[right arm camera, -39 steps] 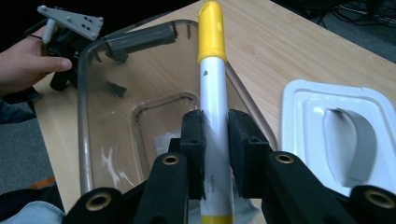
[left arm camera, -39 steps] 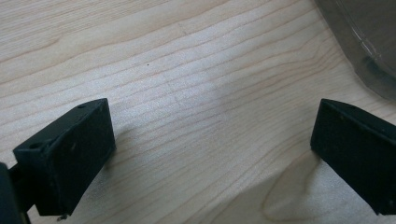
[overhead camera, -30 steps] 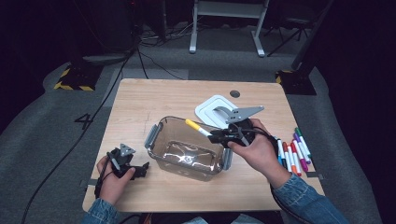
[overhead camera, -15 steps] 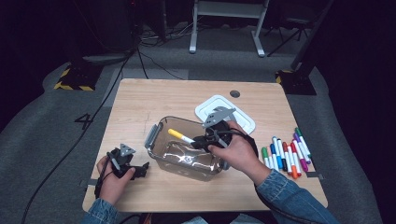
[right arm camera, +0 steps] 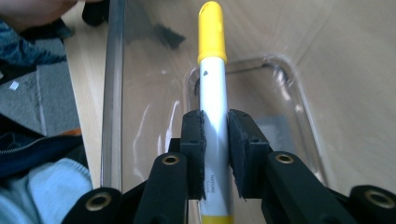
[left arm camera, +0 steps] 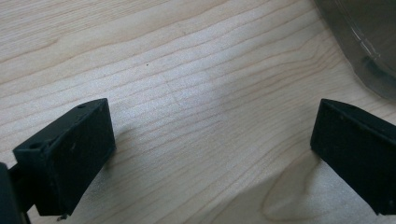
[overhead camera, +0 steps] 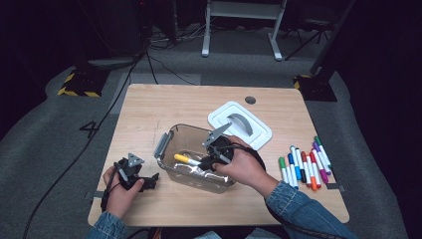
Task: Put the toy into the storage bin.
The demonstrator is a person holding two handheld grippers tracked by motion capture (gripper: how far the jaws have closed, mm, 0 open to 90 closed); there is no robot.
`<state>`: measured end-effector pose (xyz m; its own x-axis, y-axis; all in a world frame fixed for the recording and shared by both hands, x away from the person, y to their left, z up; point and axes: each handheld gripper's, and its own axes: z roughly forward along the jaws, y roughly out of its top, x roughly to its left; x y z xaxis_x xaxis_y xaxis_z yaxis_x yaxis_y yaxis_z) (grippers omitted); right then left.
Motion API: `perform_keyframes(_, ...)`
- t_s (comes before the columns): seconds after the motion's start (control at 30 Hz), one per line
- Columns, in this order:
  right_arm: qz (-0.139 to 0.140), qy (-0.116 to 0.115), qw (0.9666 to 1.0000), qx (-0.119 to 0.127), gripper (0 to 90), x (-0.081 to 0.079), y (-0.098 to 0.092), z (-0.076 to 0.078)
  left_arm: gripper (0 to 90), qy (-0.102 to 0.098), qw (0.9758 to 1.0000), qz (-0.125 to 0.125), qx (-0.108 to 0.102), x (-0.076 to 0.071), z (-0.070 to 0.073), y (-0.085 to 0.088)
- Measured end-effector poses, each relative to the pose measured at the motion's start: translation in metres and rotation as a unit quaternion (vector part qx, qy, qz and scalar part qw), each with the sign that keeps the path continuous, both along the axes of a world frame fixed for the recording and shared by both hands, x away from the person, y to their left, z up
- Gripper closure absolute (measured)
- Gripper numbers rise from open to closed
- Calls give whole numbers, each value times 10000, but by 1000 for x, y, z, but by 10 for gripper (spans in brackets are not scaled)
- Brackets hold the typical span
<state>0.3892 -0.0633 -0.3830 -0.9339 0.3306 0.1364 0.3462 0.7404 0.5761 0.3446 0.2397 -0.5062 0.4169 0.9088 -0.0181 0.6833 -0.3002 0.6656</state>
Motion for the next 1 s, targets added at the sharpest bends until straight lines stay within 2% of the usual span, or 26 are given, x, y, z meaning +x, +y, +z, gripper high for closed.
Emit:
perform_keyframes(0.27,129,215,9991,-345,765,0,6,-10,1,2,10000,-1,0,0,0,0)
perform_keyframes(0.57,134,438,9970,-618,765,6,8,-22,1,2,10000,-1,1,0,0,0)
perform_keyframes(0.7,130,463,9966,-676,765,8,8,-26,1,3,10000,-2,1,0,0,0)
perform_keyframes(0.9,132,656,9945,-805,762,10,8,-28,1,1,10000,1,-1,0,0,0)
perform_keyframes(1.0,80,591,9960,-666,705,11,7,-27,1,1,10000,-2,2,0,0,0)
